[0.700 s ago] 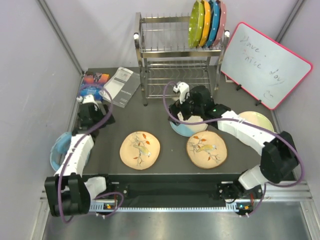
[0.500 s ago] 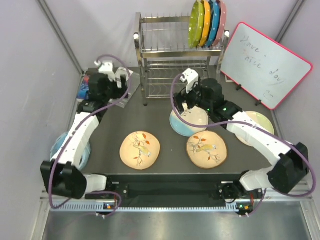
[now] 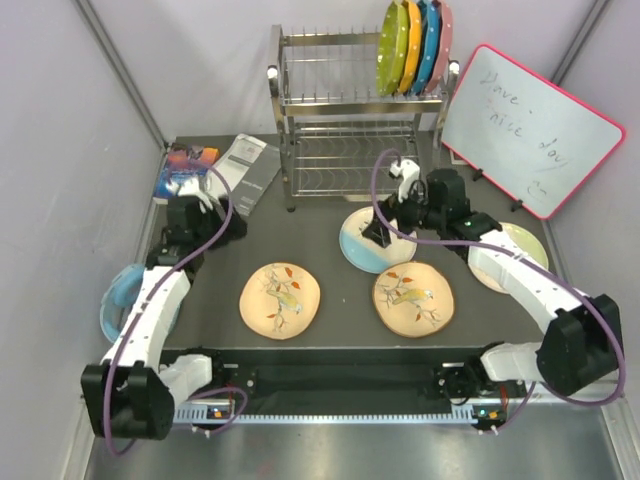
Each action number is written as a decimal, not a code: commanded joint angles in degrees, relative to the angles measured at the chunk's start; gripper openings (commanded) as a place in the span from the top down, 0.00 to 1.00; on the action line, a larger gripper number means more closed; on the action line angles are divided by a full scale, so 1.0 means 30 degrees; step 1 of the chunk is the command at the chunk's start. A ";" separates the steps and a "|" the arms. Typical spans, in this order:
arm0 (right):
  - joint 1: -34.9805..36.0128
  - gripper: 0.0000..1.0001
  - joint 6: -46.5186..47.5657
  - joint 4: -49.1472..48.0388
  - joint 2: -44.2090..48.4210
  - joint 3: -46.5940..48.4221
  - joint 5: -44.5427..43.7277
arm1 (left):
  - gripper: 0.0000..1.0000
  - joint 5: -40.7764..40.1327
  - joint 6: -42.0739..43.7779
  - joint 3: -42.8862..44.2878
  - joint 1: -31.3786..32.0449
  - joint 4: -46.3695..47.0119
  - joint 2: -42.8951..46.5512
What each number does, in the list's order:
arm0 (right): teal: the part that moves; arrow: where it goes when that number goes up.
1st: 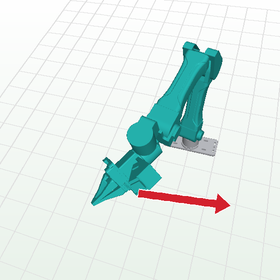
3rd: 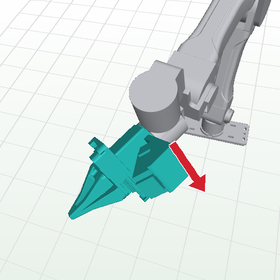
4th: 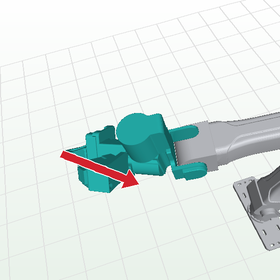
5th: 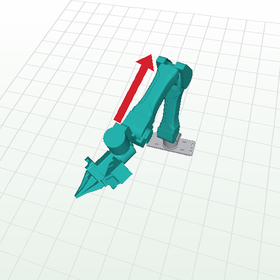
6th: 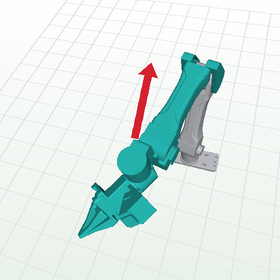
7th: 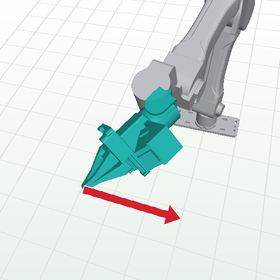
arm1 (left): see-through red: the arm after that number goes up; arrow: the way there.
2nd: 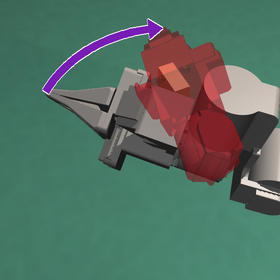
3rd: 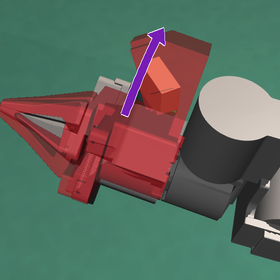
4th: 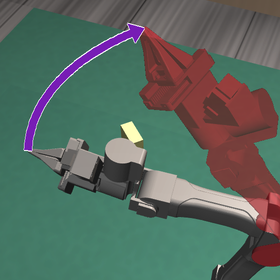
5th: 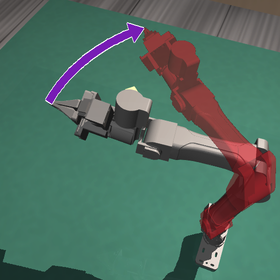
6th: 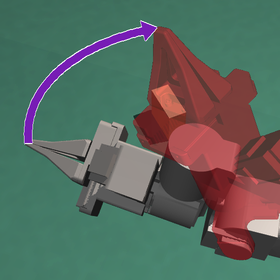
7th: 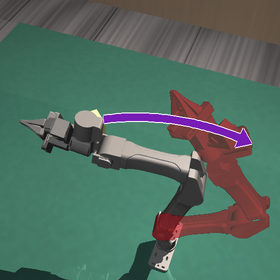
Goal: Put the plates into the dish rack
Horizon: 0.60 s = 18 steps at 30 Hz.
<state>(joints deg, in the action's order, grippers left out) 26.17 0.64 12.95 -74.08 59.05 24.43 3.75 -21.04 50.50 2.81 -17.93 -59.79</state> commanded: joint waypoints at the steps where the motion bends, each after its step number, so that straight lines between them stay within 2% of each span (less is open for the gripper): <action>1: -0.0551 0.00 -0.2762 -0.0623 -0.0585 -0.1867 0.4335 | 0.14 0.1066 -0.4671 -0.2067 -0.0321 -0.3307 -0.0605; 7: 0.0707 0.00 -0.3349 -0.0889 -0.4122 -0.1871 0.6504 | 0.17 0.1711 -0.7281 -0.2652 -0.0321 -0.3776 -0.2537; 13: 0.2202 0.00 -0.3145 -0.0303 -0.8081 -0.0026 0.8528 | 0.33 0.0305 -0.8747 -0.3297 -0.0234 -0.6175 -0.2688; 18: 0.2583 0.00 -0.4783 -0.2147 -0.9727 0.0678 0.8616 | 0.32 -0.0458 -0.9158 -0.3562 0.0323 -0.7233 -0.2541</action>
<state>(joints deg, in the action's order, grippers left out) 32.99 -10.26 12.23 -101.41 56.97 46.87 4.73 -45.54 40.21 2.57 -35.48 -68.62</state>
